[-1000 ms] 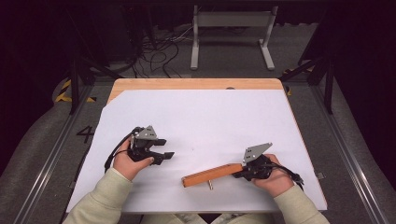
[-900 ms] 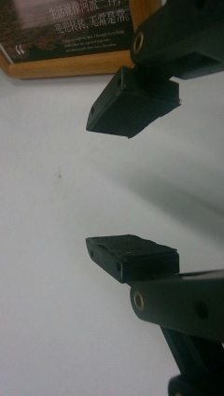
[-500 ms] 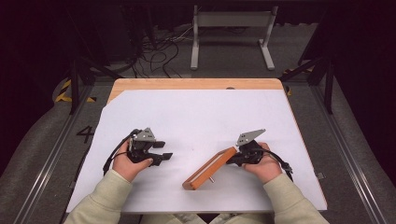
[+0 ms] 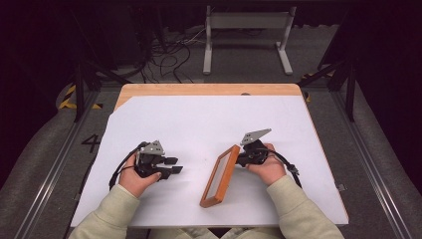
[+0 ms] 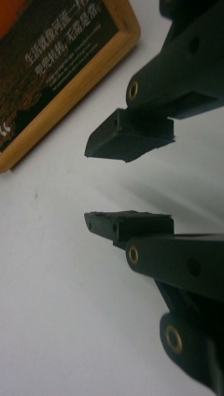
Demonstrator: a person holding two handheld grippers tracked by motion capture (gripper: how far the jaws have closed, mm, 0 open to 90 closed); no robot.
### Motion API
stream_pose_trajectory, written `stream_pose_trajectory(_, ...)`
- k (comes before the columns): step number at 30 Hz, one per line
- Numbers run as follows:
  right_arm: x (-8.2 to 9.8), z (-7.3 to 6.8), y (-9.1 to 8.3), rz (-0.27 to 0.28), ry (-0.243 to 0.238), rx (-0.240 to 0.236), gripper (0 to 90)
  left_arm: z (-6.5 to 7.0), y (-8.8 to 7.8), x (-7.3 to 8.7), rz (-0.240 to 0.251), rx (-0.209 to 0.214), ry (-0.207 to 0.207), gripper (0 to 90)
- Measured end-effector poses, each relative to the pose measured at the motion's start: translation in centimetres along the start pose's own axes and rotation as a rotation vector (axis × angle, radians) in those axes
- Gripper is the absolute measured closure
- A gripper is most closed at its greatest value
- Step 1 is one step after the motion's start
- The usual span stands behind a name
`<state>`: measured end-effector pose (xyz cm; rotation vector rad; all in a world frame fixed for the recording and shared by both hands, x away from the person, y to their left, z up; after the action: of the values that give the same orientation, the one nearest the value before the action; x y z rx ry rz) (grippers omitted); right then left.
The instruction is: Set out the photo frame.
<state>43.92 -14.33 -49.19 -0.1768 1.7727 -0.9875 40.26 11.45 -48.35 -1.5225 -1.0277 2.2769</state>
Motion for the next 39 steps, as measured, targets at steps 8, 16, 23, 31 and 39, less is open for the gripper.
stream_pose_trajectory(8, 1.1, 0.1, -2.5, 0.0, -0.025, 0.05, 90.0, 3.5, 0.9, 0.1, -0.033, 0.162, 0.047, 84.9)
stream_pose_trajectory(16, 1.6, -0.7, -4.7, 0.024, -0.038, 0.047, 90.0, 6.7, 2.6, 0.8, -0.167, 0.27, 0.162, 89.9)
stream_pose_trajectory(23, 1.6, -1.5, -5.9, 0.05, -0.052, 0.051, 90.0, 7.4, 3.4, 1.5, -0.248, 0.314, 0.191, 89.9)
stream_pose_trajectory(31, 1.9, -2.1, -6.3, 0.05, -0.063, 0.04, 90.0, 7.9, 4.2, 1.9, -0.313, 0.347, 0.201, 89.9)
stream_pose_trajectory(39, 1.6, -2.4, -8.4, 0.105, -0.06, 0.063, 90.0, 8.0, 4.7, 1.6, -0.303, 0.354, 0.189, 89.9)
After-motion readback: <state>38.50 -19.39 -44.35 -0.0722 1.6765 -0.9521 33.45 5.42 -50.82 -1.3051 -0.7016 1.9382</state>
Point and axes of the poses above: each handheld gripper's, and its own axes: y roughly forward along the jaws, x roughly out of its underside, z roughly to its right, the point moved 7 cm from there along y, roughly forward along the jaws, and after that the axes turned 4 degrees about x, right-handed, at the moved point
